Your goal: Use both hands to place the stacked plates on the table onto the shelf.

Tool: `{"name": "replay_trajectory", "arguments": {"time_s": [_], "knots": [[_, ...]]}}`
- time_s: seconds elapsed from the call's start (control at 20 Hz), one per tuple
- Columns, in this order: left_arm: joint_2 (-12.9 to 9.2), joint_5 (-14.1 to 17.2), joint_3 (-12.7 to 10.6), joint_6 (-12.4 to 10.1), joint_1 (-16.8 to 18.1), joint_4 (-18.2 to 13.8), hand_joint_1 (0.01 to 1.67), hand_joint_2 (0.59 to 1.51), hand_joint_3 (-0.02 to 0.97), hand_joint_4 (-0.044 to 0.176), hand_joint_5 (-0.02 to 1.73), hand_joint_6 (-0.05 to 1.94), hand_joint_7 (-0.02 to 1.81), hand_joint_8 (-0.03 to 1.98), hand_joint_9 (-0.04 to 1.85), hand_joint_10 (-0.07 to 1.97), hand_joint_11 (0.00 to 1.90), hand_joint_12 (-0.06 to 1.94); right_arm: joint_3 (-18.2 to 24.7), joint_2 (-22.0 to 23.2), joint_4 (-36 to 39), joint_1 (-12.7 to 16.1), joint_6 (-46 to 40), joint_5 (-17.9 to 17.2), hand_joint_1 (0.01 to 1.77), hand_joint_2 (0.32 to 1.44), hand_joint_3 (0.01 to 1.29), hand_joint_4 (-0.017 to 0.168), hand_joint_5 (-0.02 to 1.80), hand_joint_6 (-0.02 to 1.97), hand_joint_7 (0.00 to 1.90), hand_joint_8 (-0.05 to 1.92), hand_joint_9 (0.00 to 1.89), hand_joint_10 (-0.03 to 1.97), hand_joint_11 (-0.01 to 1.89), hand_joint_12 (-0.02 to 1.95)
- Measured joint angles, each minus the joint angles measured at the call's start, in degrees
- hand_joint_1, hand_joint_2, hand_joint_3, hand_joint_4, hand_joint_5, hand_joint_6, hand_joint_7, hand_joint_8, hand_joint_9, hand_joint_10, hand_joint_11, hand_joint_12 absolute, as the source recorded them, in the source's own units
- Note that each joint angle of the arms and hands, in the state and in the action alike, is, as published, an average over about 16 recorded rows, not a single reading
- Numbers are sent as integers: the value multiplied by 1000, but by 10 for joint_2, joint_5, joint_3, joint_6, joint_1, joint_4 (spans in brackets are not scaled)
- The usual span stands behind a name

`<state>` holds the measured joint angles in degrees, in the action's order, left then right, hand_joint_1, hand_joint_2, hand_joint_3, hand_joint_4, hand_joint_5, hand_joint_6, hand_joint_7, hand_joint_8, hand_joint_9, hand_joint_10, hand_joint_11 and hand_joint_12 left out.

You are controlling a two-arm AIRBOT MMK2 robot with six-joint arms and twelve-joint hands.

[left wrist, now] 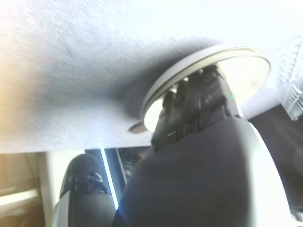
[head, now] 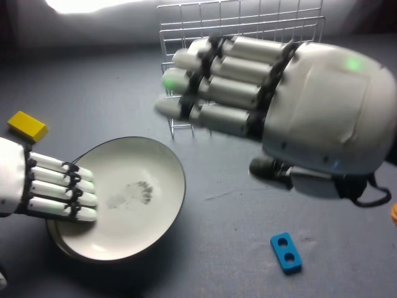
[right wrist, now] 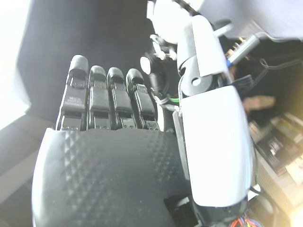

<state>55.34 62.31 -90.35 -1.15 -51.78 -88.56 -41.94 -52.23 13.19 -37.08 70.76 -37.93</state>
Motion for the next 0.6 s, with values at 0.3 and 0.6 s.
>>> {"name": "replay_trajectory", "arguments": {"time_s": [0.3, 0.6], "knots": [[8, -16, 24, -10, 19, -2, 17, 1057, 25, -2, 3, -17, -4, -16, 13, -1, 14, -4, -13, -20, 4, 0, 11, 30, 1101, 1081, 20, 4, 125, 18, 61, 12, 47, 8, 16, 388], [14, -31, 48, -21, 39, -7, 17, 1058, 25, -2, 3, -17, -7, -15, 18, 3, 14, 4, -34, -46, 3, -2, 14, 61, 1128, 1065, 20, 4, 186, 18, 133, 12, 106, 8, 16, 560]]}}
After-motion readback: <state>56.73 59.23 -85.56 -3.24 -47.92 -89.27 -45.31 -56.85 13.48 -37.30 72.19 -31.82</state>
